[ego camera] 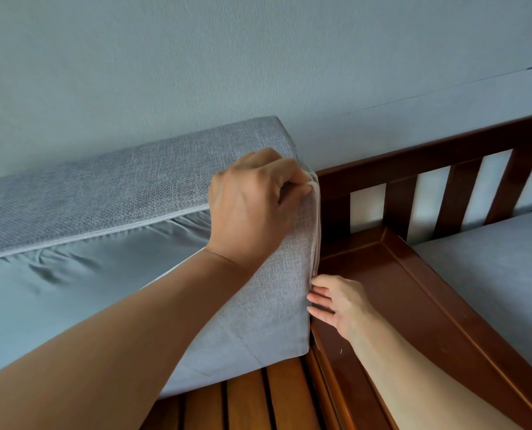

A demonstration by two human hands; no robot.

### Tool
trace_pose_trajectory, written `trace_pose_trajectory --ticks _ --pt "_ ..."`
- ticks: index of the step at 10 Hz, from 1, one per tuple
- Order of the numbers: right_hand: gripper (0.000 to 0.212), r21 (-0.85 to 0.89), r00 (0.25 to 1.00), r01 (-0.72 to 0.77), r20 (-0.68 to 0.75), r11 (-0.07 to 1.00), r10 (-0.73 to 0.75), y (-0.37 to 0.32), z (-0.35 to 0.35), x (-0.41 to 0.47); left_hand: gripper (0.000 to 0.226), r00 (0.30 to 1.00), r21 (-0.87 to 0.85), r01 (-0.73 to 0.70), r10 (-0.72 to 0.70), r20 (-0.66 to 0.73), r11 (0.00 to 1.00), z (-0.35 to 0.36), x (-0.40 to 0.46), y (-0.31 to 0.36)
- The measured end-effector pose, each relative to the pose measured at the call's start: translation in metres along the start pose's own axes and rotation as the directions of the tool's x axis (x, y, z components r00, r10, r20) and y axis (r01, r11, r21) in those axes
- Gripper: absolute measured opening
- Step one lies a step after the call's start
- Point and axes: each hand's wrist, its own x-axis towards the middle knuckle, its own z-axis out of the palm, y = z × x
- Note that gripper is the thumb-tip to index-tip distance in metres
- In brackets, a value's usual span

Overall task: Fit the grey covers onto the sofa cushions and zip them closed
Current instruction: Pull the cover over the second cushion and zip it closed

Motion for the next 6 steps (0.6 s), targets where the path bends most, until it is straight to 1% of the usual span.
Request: trace_pose_trajectory --ticks 1,2,3,4,5,6 --pt "0.026 -0.036 1.000 0.027 0.016 0.999 -0.027 0.001 -0.001 0.000 0.006 1.000 -0.001 0.005 -0.005 0.005 1.000 0.000 0.000 0.001" --pt "0.019 -0.166 0.983 0.170 -0.045 0.971 -0.180 0.006 -0.001 0.001 0.007 1.000 -0.003 0.025 -0.025 0.011 1.000 0.000 0.000 0.001" --pt "0.016 -0.451 0.891 0.362 -0.089 0.816 -0.444 0.011 0.001 0.005 0.008 1.000 -0.001 0.021 -0.021 0.012 1.000 0.001 0.001 0.000" --pt "0.021 -0.512 0.887 0.339 -0.105 0.789 -0.449 0.011 0.007 0.011 0.009 1.000 0.000 0.014 -0.014 0.002 1.000 0.001 0.000 0.000" --pt "0.020 -0.401 0.953 0.167 -0.167 0.901 -0.251 0.006 0.010 0.017 0.007 1.000 0.011 0.003 -0.003 0.002 1.000 0.001 -0.001 0.001" --pt "0.013 -0.296 0.981 0.034 -0.175 0.955 -0.089 0.001 0.010 0.023 0.007 1.000 0.018 -0.004 0.004 -0.008 1.000 0.001 -0.001 0.000"
